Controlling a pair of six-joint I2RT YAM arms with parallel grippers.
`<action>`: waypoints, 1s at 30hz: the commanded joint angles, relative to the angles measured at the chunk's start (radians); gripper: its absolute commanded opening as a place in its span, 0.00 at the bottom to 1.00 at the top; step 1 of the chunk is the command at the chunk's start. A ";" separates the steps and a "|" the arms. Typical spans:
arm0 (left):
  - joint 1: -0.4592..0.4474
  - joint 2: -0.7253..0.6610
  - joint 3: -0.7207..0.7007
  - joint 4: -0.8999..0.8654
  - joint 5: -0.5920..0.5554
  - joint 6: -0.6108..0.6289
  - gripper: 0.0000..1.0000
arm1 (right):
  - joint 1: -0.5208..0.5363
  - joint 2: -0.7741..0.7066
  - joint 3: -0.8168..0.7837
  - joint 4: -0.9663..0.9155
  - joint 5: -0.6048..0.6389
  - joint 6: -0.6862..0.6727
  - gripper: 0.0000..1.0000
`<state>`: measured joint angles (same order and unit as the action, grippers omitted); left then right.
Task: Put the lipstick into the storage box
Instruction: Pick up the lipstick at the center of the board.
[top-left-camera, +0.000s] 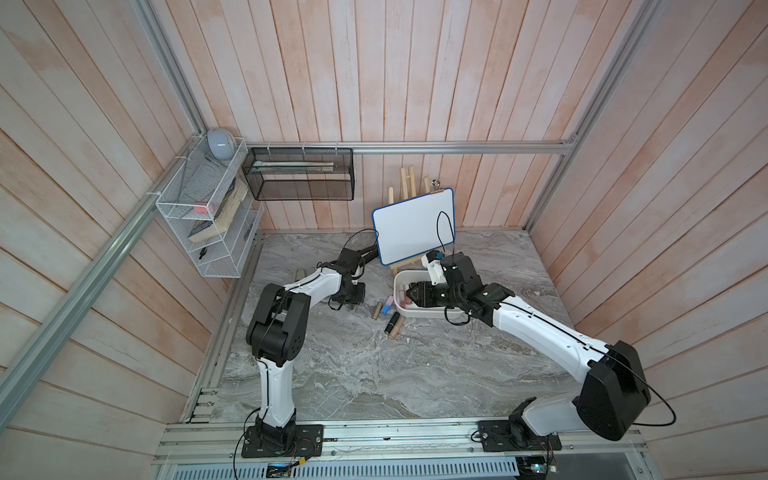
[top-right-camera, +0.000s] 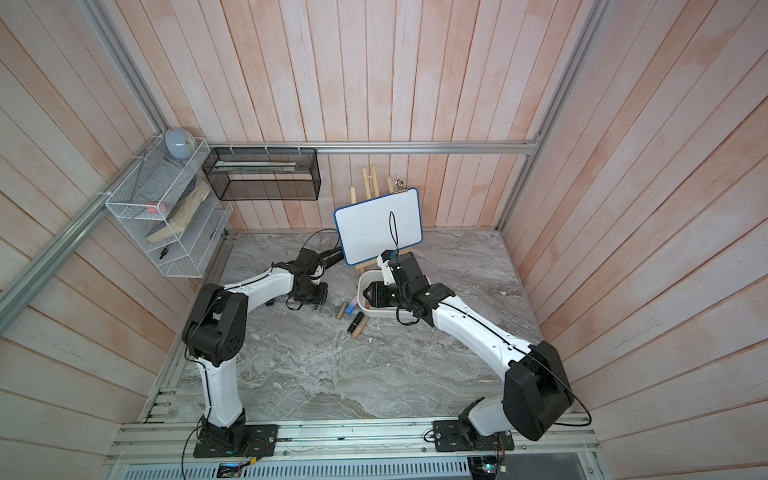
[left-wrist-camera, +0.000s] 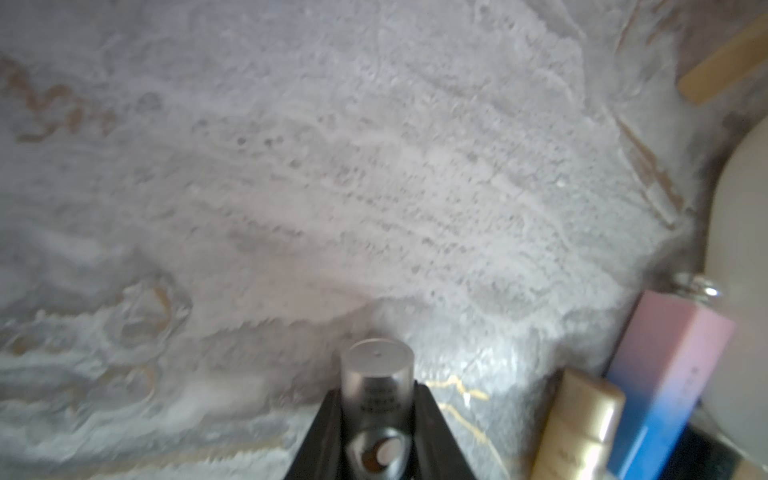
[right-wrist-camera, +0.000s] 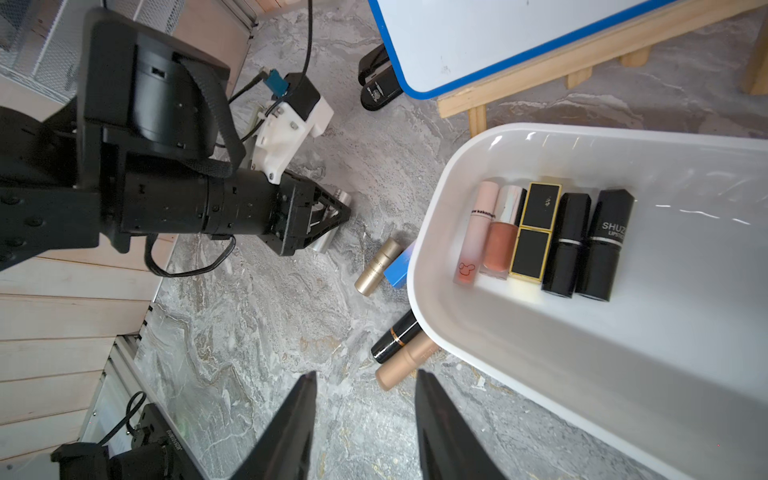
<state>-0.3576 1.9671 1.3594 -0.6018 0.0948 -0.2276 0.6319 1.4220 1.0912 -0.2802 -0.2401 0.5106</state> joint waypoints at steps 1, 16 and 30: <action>0.015 -0.111 -0.052 0.043 0.054 -0.029 0.20 | 0.004 -0.031 -0.003 0.044 -0.028 0.024 0.43; 0.126 -0.564 -0.293 0.361 0.485 -0.224 0.20 | -0.077 0.006 -0.066 0.342 -0.375 0.179 0.51; 0.125 -0.637 -0.497 1.047 0.864 -0.716 0.21 | -0.071 0.088 -0.033 0.606 -0.633 0.300 0.59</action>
<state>-0.2340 1.3472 0.8795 0.2398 0.8673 -0.8204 0.5556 1.4960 1.0309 0.2386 -0.8005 0.7784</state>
